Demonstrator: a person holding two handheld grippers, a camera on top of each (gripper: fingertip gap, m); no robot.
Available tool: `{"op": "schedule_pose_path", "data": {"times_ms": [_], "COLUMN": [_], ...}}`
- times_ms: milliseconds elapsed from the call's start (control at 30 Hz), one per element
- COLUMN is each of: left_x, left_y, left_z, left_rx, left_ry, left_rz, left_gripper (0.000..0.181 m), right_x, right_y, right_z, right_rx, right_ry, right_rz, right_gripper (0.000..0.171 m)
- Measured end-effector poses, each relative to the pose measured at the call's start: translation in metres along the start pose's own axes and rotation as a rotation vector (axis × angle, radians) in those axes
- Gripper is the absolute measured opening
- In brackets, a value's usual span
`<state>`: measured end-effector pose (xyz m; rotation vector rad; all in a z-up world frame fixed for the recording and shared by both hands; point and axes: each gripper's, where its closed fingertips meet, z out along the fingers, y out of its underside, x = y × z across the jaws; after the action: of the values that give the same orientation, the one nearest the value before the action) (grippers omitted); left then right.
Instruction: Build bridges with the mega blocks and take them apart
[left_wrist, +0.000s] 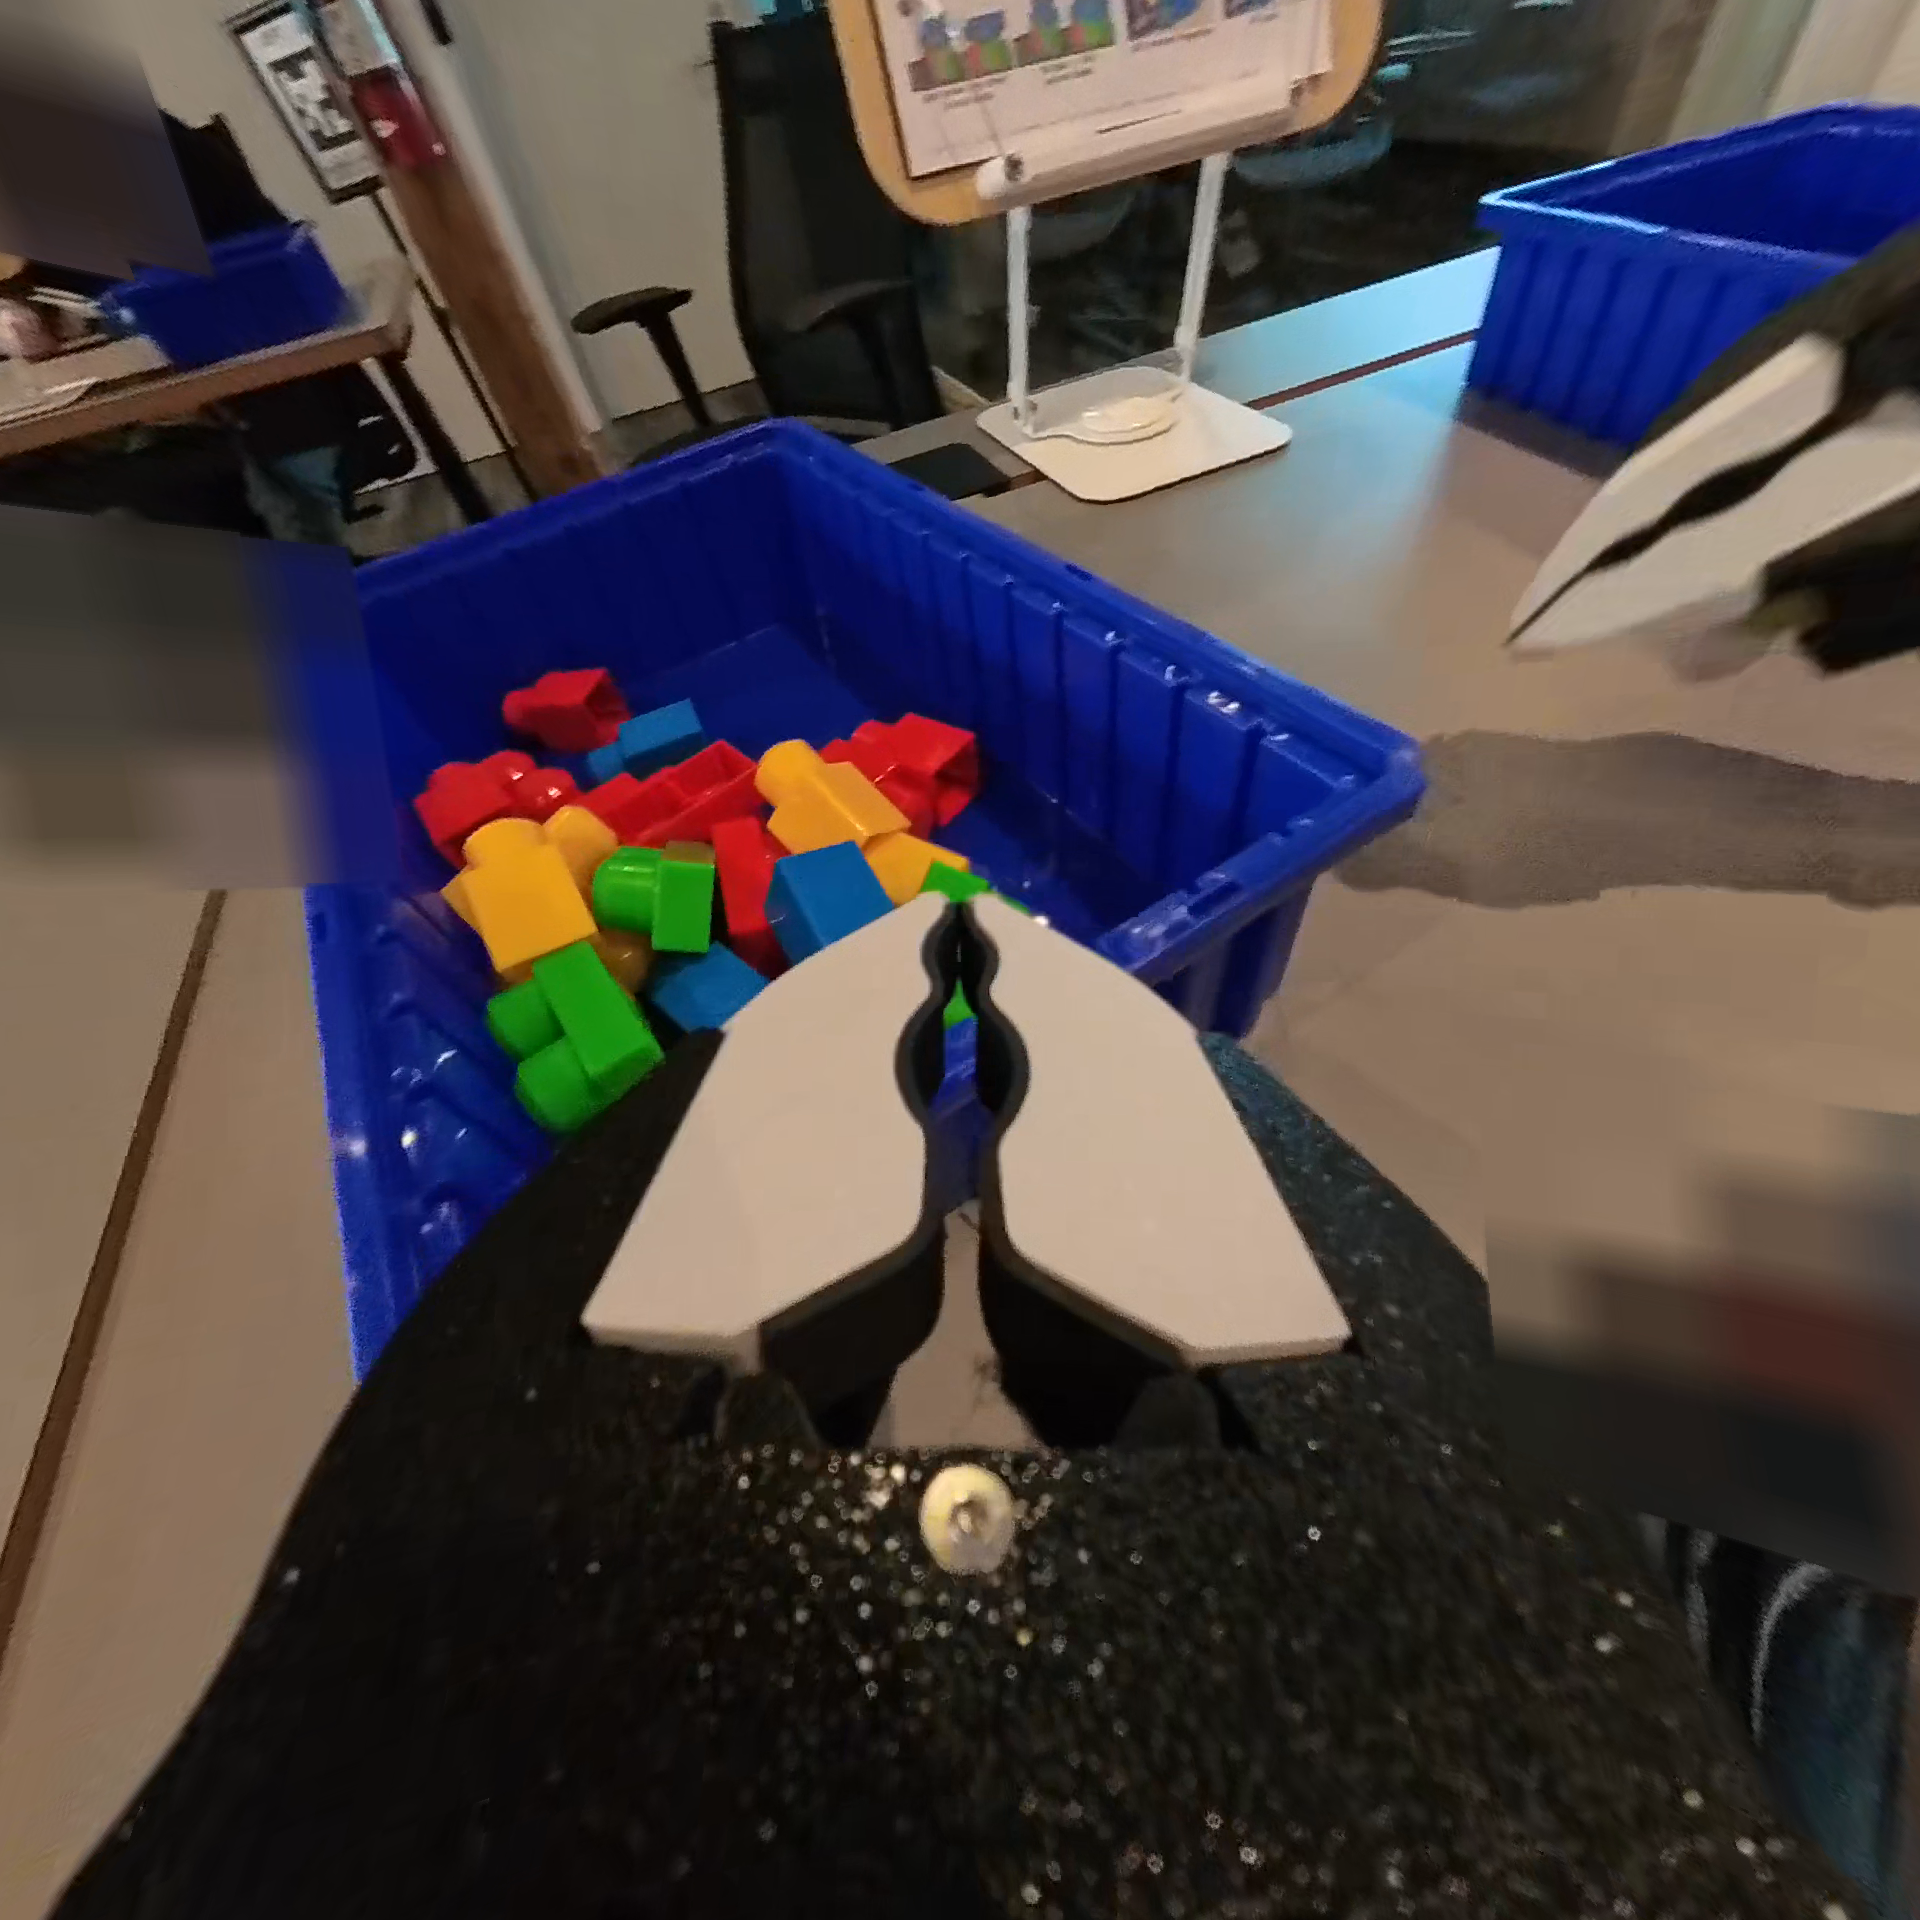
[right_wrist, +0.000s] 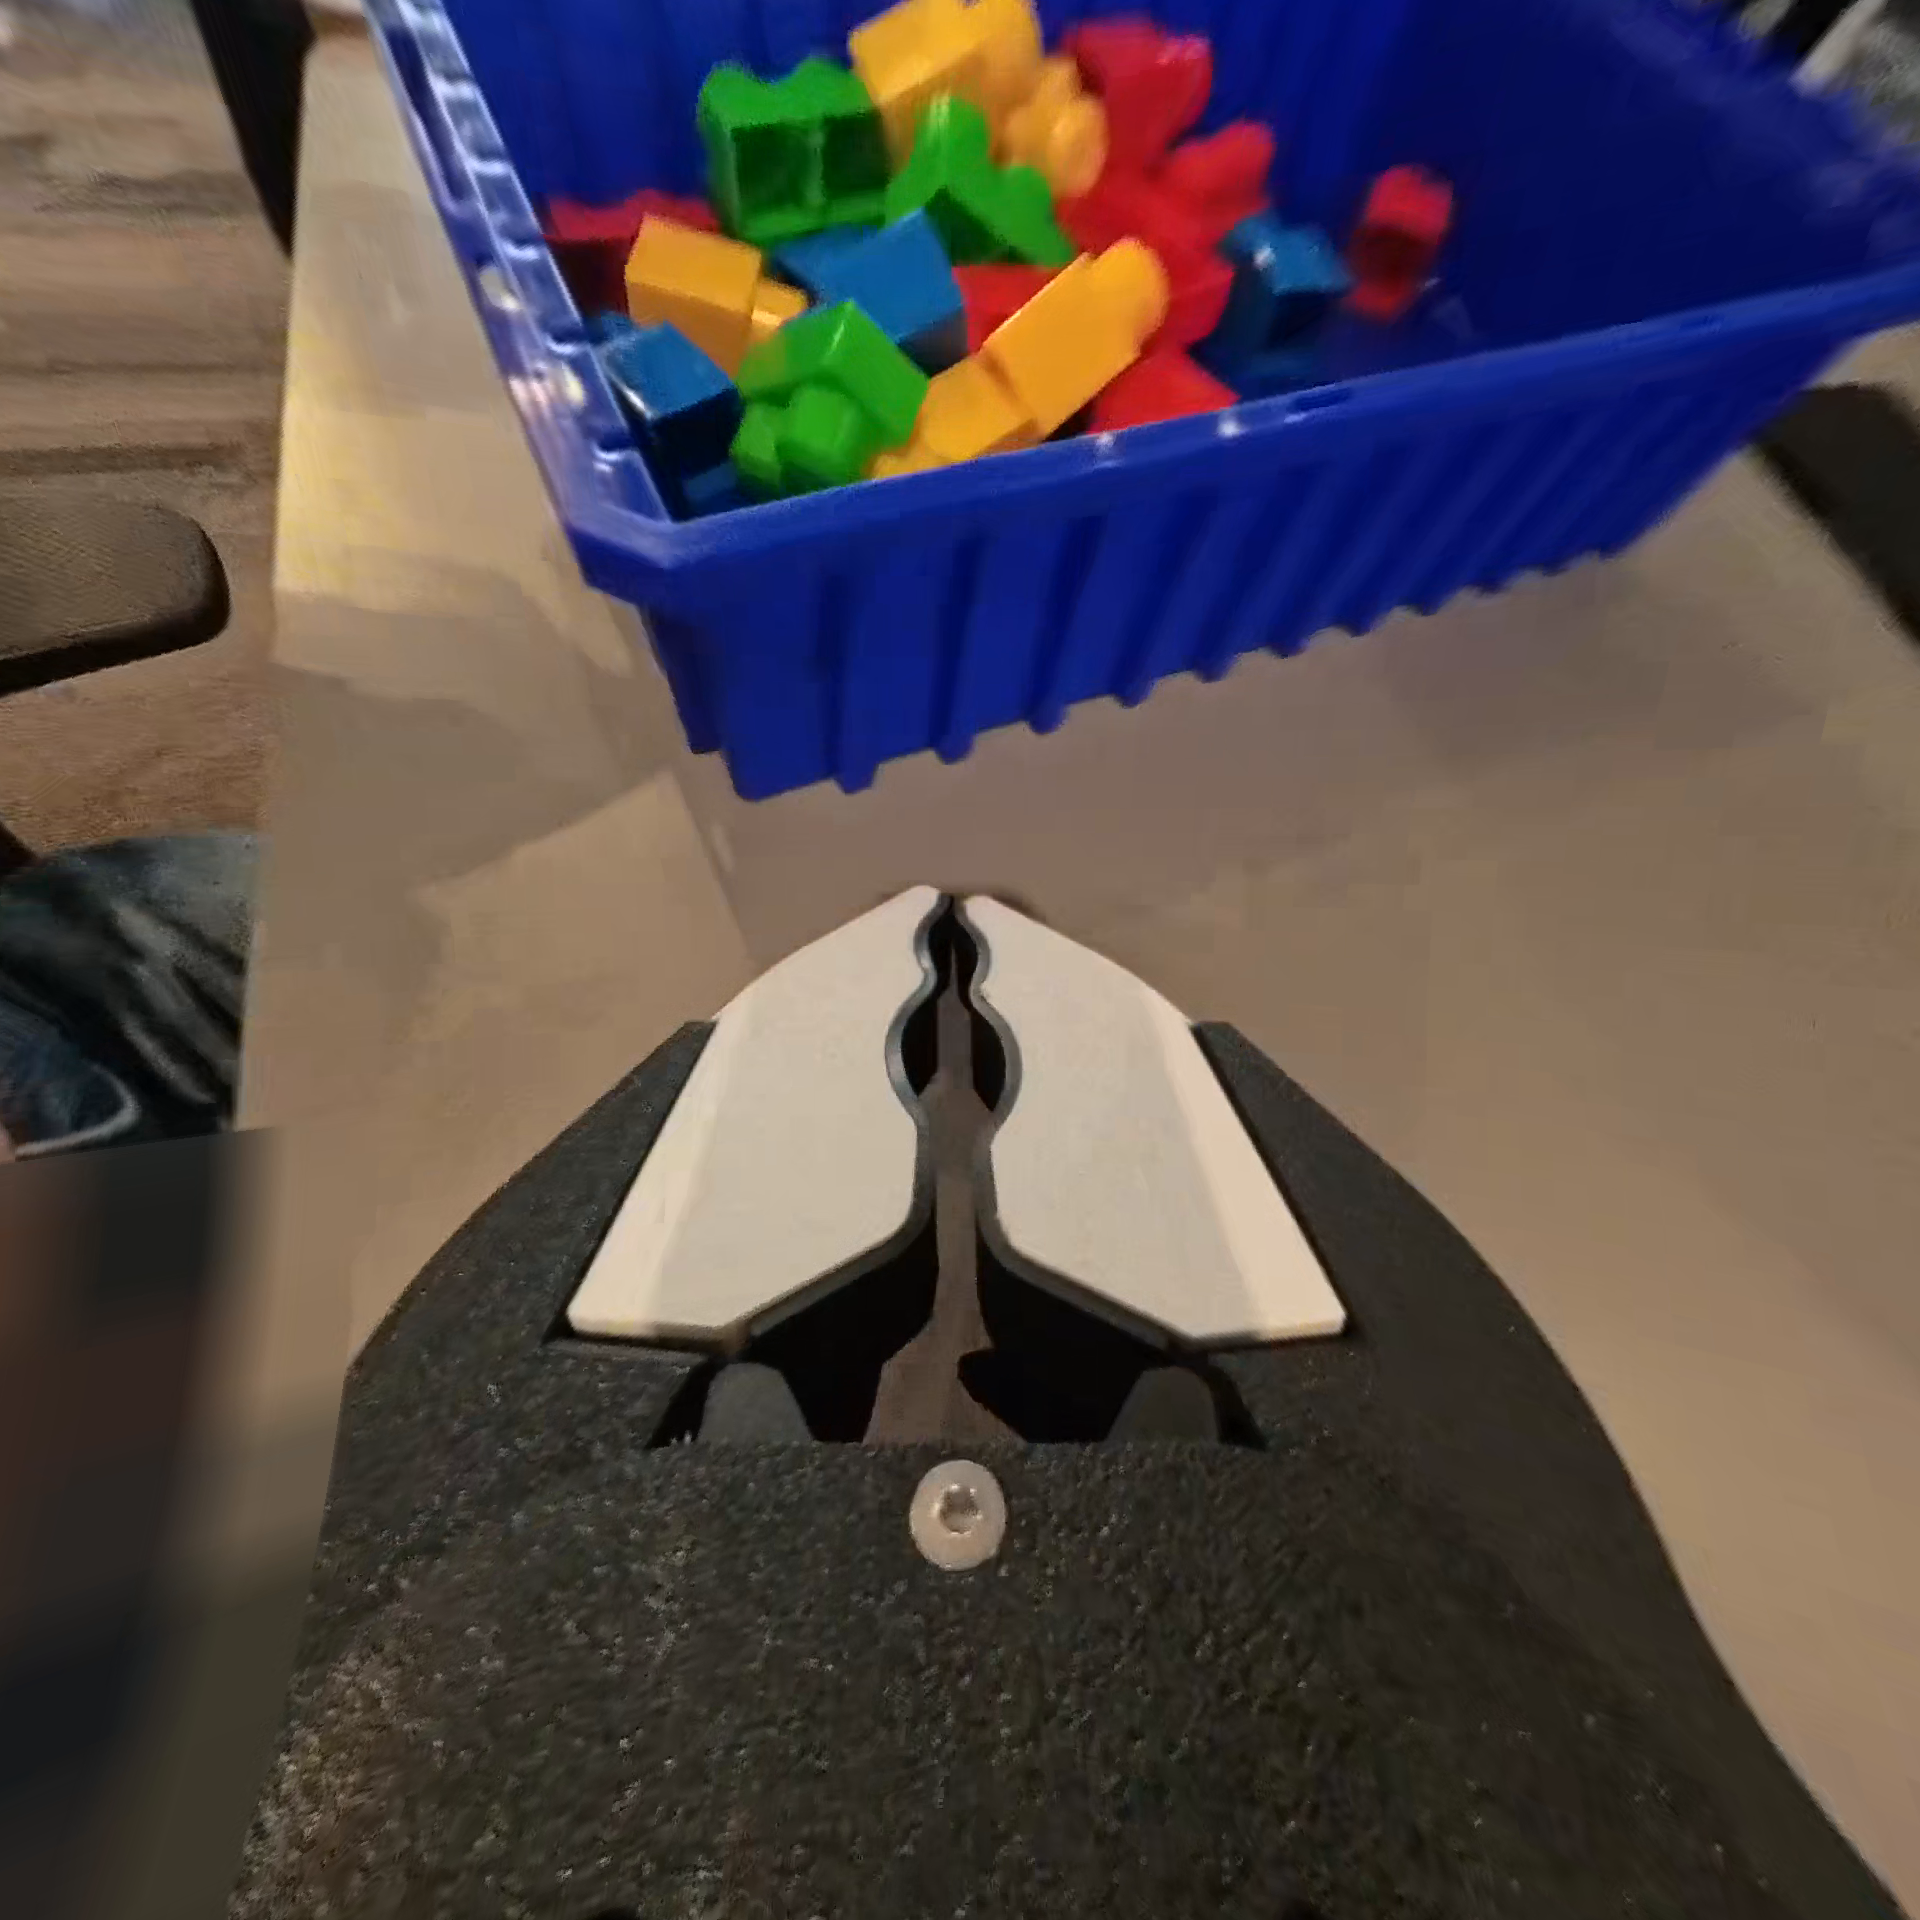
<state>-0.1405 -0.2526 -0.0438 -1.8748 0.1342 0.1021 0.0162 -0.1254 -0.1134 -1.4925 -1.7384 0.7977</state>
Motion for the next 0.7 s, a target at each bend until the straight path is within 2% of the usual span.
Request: {"op": "schedule_pose_path", "data": {"times_ms": [100,200,367,500,633,700], "left_x": [-0.007,-0.015,-0.017,-0.015,-0.006,-0.002], "left_y": [0.005,0.011,0.018,0.019,0.015,0.014], "left_z": [-0.011,-0.024,-0.035,-0.034,-0.025,-0.019], "left_rx": [-0.006,-0.006,0.02,0.039,0.059,0.056], "left_ry": [-0.032,-0.039,0.014,0.018,0.048,0.052], "left_rz": [-0.013,-0.059,-0.196,-0.204,-0.213,-0.207], "left_gripper": [0.0,0.0,0.0,0.0,0.0,0.0], "right_x": [-0.001,-0.006,-0.013,-0.009,-0.028,-0.033], "right_y": [-0.006,-0.012,-0.027,-0.034,-0.044,-0.048], "right_z": [0.039,0.056,0.066,0.074,0.083,0.087], "right_rx": [0.001,0.027,0.097,0.123,0.152,0.142], "right_ry": [-0.017,-0.07,-0.125,-0.063,-0.178,-0.178], "right_rz": [-0.02,0.003,0.06,0.066,0.116,0.12], "right_gripper": [0.0,0.0,0.0,0.0,0.0,0.0]}}
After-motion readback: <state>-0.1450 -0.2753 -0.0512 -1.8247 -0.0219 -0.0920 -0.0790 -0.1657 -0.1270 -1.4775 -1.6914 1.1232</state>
